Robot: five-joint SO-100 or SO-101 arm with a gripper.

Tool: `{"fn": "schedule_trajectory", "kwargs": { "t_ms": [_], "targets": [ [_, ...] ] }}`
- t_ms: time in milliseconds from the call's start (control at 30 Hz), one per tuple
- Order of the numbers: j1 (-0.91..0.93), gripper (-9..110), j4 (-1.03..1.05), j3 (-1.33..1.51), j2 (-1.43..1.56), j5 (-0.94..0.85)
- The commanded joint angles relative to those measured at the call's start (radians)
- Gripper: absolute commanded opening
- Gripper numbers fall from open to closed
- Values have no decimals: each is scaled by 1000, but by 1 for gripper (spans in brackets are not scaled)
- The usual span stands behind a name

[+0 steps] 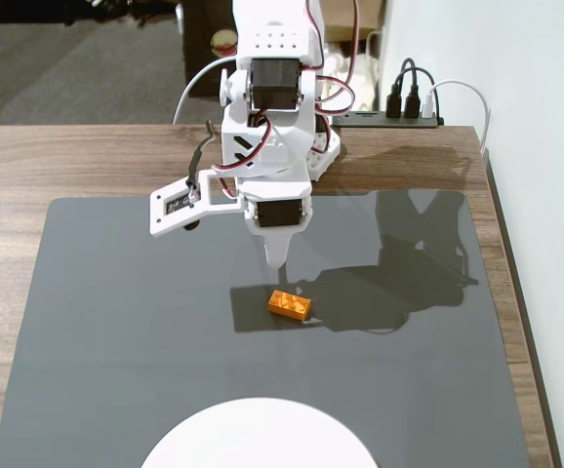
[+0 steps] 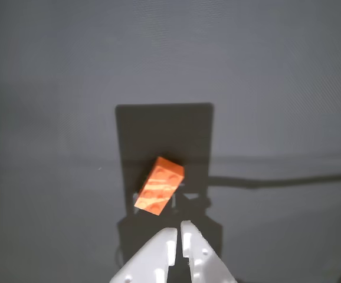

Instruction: Grasp a lego block and put it on the plate.

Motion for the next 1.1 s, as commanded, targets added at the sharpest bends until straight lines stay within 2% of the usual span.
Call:
{"fn": "schedule_trajectory", "kwargs": {
  "t_ms": [0,467,633,1067],
  "targets": [
    [-2,1,15,-49,-5,95],
    [-25,1,43,-109,-35,284],
    [-15,1,52,-101,-38,477],
    [20,1,55,-104,-48,485]
  ]
}}
